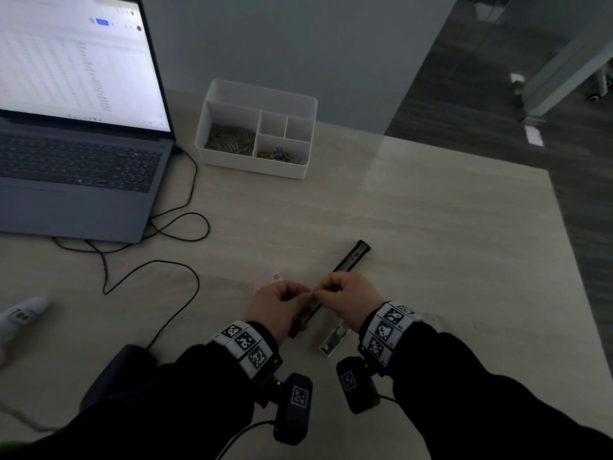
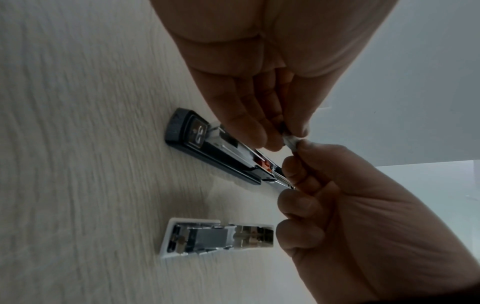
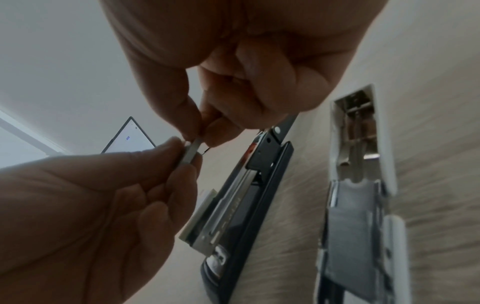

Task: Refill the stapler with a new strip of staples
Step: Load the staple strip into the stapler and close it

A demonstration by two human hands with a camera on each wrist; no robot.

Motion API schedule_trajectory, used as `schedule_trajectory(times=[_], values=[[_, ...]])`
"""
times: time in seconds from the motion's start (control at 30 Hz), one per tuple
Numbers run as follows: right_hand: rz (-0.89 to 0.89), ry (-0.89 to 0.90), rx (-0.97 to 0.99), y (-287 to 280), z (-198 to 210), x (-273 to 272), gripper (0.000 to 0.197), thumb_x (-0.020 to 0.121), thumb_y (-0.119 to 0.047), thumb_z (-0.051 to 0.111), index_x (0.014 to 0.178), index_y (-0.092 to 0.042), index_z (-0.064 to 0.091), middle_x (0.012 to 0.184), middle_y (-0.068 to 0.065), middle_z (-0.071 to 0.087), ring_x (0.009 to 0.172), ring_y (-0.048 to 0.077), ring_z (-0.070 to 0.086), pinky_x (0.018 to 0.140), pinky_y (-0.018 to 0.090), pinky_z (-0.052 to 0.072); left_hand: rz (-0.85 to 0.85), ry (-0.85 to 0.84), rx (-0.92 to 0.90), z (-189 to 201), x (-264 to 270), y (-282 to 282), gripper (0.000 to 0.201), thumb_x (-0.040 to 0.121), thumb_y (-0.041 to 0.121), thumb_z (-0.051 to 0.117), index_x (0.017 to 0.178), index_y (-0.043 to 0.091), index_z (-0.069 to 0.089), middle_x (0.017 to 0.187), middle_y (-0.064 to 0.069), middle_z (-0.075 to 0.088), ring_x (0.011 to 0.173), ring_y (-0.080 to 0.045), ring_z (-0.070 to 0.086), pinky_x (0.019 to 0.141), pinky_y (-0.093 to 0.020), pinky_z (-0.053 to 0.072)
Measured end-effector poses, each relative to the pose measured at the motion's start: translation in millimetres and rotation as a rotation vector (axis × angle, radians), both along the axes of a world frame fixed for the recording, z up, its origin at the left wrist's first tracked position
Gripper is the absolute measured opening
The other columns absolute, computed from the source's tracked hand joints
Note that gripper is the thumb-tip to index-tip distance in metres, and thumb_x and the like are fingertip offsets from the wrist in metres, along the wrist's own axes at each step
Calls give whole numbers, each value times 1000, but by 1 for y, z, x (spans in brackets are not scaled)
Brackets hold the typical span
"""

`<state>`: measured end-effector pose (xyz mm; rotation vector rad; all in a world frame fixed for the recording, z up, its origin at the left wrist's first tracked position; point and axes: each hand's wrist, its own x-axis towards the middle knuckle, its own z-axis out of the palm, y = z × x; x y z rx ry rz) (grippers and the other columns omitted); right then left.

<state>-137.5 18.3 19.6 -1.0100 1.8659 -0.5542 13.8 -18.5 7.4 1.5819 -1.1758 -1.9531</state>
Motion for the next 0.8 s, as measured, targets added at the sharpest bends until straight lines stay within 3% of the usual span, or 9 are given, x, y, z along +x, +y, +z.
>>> schedule_trajectory(times=[0.1,0.17,0.23,0.33,0.43,0.63,0.8], values=[[-20,38,-21,-2,1,-4,8,84,-23,66,76,-23,67,61,-11,59,51,0,49,52,18,41,14,-72,-66,-7,0,-2,10,86,15,69,75,16,69,65,-2,65,57,-18,58,49,-27,47],[-59,91,-40,-4,1,-10,11,87,-24,61,76,-22,63,63,-10,56,54,6,48,53,22,41,-4,-186,-145,-13,2,-5,13,82,19,71,70,21,67,66,2,66,63,-17,61,56,-29,50],[-28,144,-30,-6,1,-17,14,92,-26,55,79,-22,59,66,-6,55,56,10,48,55,26,42,-117,-304,-215,-18,4,-7,15,78,21,74,68,27,65,73,7,68,73,-15,65,70,-28,52],[80,200,31,-7,-3,-20,15,95,-26,48,83,-21,56,70,-4,55,59,13,49,55,28,42,-288,-430,-277,-17,2,-4,14,74,27,74,69,31,62,71,15,64,71,-8,62,68,-21,47],[134,236,60,-6,-6,-17,17,95,-26,45,83,-19,56,70,-2,55,60,15,50,55,29,41,-384,-461,-310,-19,0,-3,11,74,31,71,71,33,61,75,13,65,74,-10,64,72,-25,52],[144,280,55,-5,-8,-15,17,94,-23,45,82,-17,56,73,-2,55,68,17,52,62,29,43,-461,-536,-381,-19,-2,-2,5,79,30,66,83,32,62,82,12,62,80,-9,58,74,-21,42],[147,290,60,-6,-8,-15,19,95,-24,45,87,-14,59,77,1,58,70,19,55,65,31,46,-483,-556,-363,-21,-3,-3,8,78,33,67,82,34,60,84,12,62,88,-13,64,81,-25,50]])
